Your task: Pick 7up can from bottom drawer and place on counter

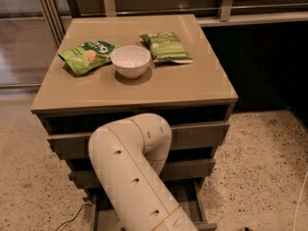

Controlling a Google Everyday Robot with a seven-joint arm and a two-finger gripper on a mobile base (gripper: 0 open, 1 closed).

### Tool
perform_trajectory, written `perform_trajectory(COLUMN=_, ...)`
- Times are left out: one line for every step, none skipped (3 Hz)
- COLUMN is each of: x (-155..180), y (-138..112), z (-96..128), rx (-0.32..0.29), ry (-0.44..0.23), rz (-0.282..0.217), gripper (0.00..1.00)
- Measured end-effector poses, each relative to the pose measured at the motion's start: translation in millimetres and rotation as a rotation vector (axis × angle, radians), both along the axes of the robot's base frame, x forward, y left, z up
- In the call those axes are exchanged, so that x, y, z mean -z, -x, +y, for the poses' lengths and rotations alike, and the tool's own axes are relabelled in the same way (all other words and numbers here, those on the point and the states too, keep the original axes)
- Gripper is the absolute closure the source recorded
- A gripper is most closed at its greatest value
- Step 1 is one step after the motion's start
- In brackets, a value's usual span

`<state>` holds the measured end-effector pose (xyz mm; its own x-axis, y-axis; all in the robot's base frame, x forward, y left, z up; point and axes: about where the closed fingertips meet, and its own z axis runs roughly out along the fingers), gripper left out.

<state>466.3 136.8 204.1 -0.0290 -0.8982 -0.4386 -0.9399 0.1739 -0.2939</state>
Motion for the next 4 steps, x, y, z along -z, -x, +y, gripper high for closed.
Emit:
perform_trajectory(x=-2, y=3, z=11, rx=-0.043, ry=-0.035, rz=0.027, gripper=0.28)
perform_trajectory(x=-57, y=27, z=22, rx=-0.116, ry=-0.086, rz=0.035, gripper=0.24)
perform_trajectory(x=-106, y=59, z=15, rx=-0.176, ry=-0.090, rz=0.041, gripper=0.38)
perform_trajectory(x=-120, y=69, z=10, rx=-0.185, ry=-0.082, rz=0.046, gripper=0.31)
